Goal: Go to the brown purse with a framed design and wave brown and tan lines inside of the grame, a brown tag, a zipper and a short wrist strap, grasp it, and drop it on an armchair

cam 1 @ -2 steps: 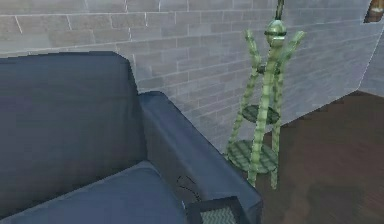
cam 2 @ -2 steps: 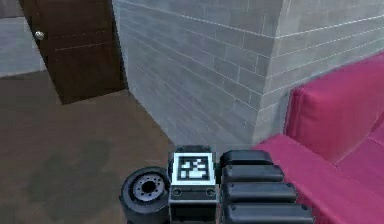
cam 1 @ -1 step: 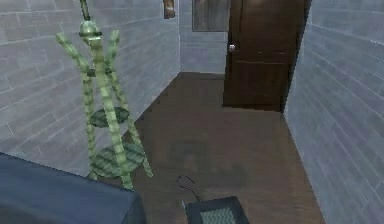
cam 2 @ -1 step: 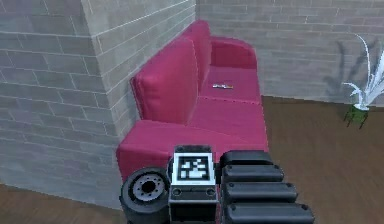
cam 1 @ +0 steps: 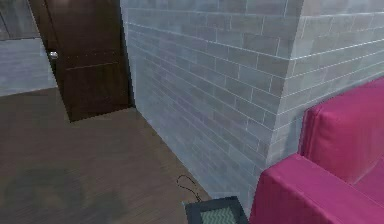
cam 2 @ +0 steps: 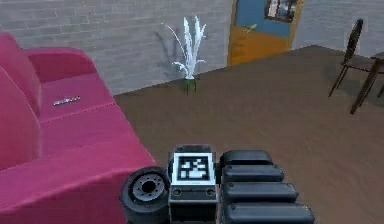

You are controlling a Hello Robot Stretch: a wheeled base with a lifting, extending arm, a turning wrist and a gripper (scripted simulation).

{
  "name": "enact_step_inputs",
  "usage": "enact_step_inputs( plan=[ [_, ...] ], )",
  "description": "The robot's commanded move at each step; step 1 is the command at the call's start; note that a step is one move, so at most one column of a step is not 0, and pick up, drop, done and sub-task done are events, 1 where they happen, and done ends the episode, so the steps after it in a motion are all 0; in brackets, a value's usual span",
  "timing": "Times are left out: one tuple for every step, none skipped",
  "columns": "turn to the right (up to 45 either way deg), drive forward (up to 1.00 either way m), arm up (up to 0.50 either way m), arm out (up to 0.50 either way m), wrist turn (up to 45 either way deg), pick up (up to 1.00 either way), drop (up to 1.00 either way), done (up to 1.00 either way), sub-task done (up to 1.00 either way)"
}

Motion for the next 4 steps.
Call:
enact_step_inputs(
  plan=[
    [12.0,0.0,0.0,0.0,0.0,0.0,0.0,0.0,0.0],
    [-45.0,0.0,0.0,0.0,0.0,0.0,0.0,0.0,0.0],
    [-45.0,0.0,0.0,0.0,0.0,0.0,0.0,0.0,0.0],
    [-15.0,0.0,0.0,0.0,0.0,0.0,0.0,0.0,0.0]
  ],
)
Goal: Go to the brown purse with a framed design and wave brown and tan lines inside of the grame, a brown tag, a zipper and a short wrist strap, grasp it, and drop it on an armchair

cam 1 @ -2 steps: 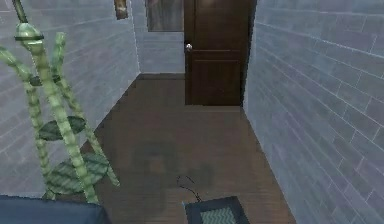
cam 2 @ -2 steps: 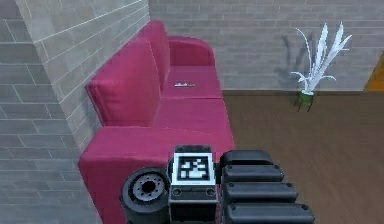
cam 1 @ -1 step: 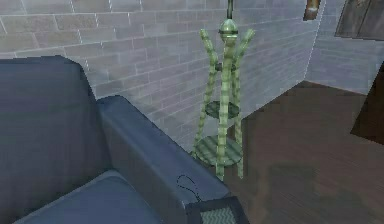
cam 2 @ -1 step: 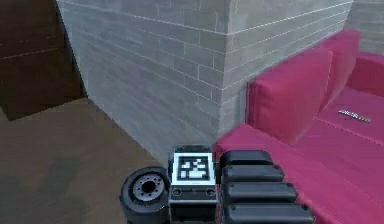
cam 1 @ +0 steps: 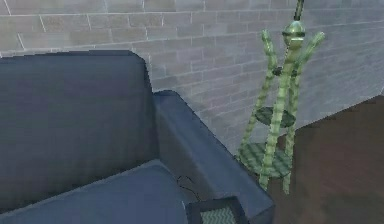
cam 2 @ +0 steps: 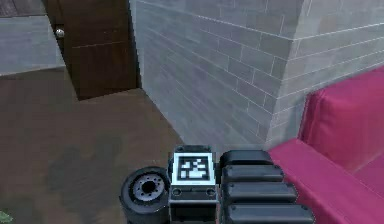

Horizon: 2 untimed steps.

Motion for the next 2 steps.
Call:
enact_step_inputs(
  plan=[
    [45.0,0.0,0.0,0.0,0.0,0.0,0.0,0.0,0.0],
    [45.0,0.0,0.0,0.0,0.0,0.0,0.0,0.0,0.0]
  ],
)
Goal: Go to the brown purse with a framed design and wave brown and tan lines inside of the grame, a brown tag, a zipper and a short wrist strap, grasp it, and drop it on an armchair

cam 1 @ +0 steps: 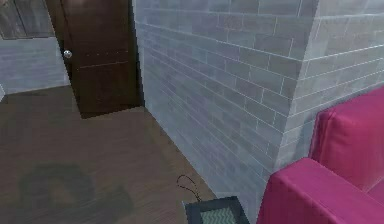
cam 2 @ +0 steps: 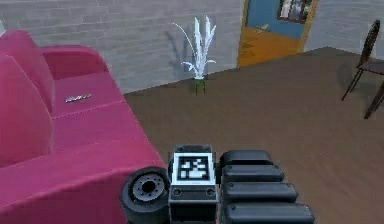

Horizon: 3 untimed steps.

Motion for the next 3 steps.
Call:
enact_step_inputs(
  plan=[
    [24.0,0.0,0.0,0.0,0.0,0.0,0.0,0.0,0.0],
    [-45.0,0.0,0.0,0.0,0.0,0.0,0.0,0.0,0.0],
    [-6.0,0.0,0.0,0.0,0.0,0.0,0.0,0.0,0.0]
  ],
)
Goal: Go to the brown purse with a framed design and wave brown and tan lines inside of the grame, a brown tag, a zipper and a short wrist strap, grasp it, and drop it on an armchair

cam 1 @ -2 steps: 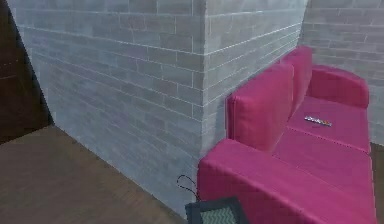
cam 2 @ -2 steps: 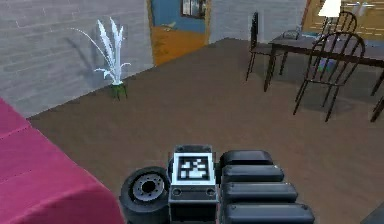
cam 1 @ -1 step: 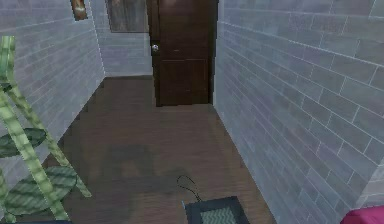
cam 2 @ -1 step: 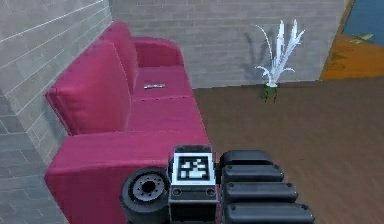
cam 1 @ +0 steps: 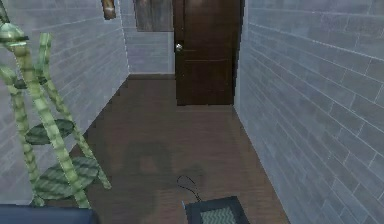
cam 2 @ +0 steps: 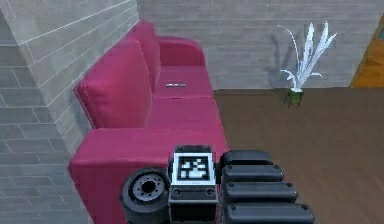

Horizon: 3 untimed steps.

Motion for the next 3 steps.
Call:
enact_step_inputs(
  plan=[
    [0.0,0.4,0.0,0.0,0.0,0.0,0.0,0.0,0.0],
    [-45.0,0.0,0.0,0.0,0.0,0.0,0.0,0.0,0.0],
    [-6.0,0.0,0.0,0.0,0.0,0.0,0.0,0.0,0.0]
  ],
)
